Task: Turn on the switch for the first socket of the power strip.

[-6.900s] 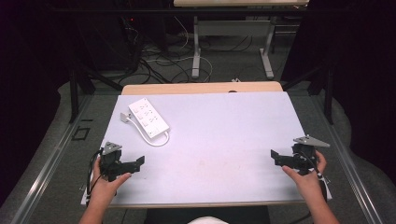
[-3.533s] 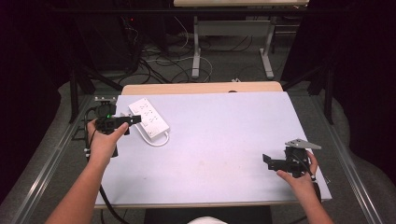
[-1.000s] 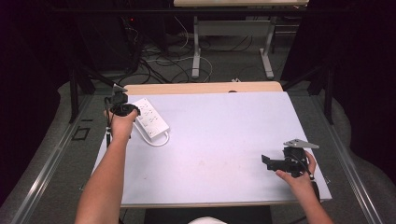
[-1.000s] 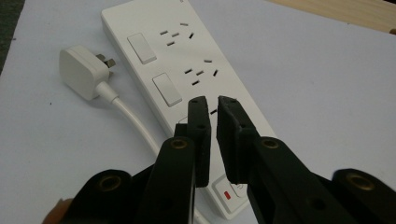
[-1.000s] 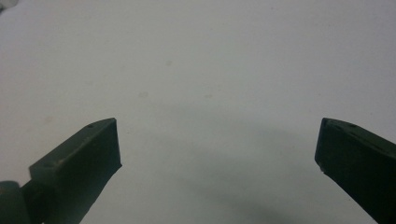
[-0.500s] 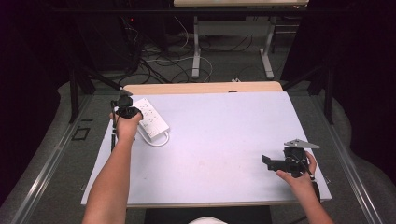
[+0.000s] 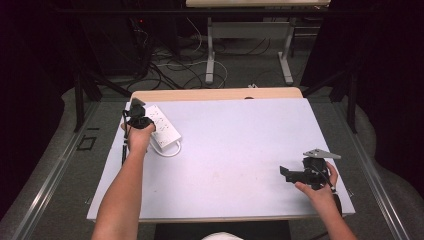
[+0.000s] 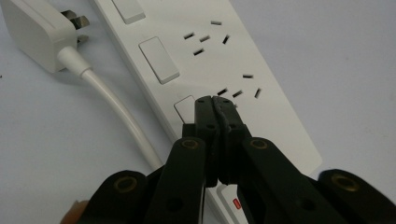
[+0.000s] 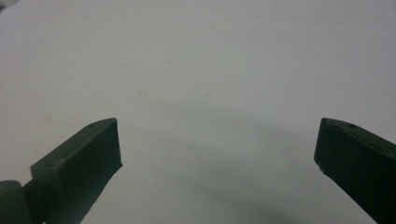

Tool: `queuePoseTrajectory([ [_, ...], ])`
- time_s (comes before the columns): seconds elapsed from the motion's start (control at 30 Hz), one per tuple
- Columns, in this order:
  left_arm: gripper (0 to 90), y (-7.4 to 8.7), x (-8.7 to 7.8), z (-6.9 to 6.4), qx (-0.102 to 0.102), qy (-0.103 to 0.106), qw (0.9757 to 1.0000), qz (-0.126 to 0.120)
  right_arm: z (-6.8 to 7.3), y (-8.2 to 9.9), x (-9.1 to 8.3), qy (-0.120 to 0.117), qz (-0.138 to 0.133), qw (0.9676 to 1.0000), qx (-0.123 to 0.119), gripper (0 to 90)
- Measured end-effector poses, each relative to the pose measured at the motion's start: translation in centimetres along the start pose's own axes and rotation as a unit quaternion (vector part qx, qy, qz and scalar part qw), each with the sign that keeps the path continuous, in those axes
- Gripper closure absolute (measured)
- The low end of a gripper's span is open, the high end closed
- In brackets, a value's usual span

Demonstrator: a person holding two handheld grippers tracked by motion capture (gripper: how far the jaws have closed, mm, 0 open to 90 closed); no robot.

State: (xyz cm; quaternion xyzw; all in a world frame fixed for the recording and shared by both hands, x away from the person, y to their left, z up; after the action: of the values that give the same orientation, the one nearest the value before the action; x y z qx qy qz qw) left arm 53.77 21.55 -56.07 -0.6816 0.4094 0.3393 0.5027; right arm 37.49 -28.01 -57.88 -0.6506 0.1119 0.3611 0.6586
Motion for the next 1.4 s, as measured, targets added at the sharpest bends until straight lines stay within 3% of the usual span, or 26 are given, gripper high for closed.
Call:
queuePoseTrajectory([
  [0.27,89.9,0.4,0.6,0.5,0.000,-0.005,1.0000,0.002,0.0,0.0,0.0,-0.001,-0.001,1.0000,-0.002,0.1],
  [0.8,90.0,0.5,1.0,0.0,-0.001,-0.009,1.0000,0.002,0.0,0.1,0.0,-0.006,0.003,1.0000,-0.004,0.2],
  [0.9,89.9,0.8,1.0,0.0,0.001,-0.002,0.9998,0.018,0.0,0.1,0.0,-0.005,0.005,1.0000,-0.001,0.2],
  [1.2,89.9,0.6,1.2,-0.4,0.004,-0.015,0.9999,0.003,0.0,0.1,0.1,-0.004,0.003,1.0000,-0.003,0.2],
  [1.4,89.9,0.6,1.1,-0.3,-0.002,-0.005,1.0000,0.004,0.0,0.2,0.1,-0.004,0.005,1.0000,-0.003,0.2],
])
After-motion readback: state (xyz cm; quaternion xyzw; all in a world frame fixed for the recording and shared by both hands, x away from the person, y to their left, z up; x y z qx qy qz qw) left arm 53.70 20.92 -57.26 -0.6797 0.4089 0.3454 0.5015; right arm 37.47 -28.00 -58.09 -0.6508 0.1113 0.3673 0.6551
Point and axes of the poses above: each handheld gripper's, and its own axes: x roughly forward along the jaws, y roughly out of its underside, z roughly to its left, the point moved 7 cm from there along x, roughly forward along the jaws, and after that the axes turned 1 degree about z, right-handed, at the moved point
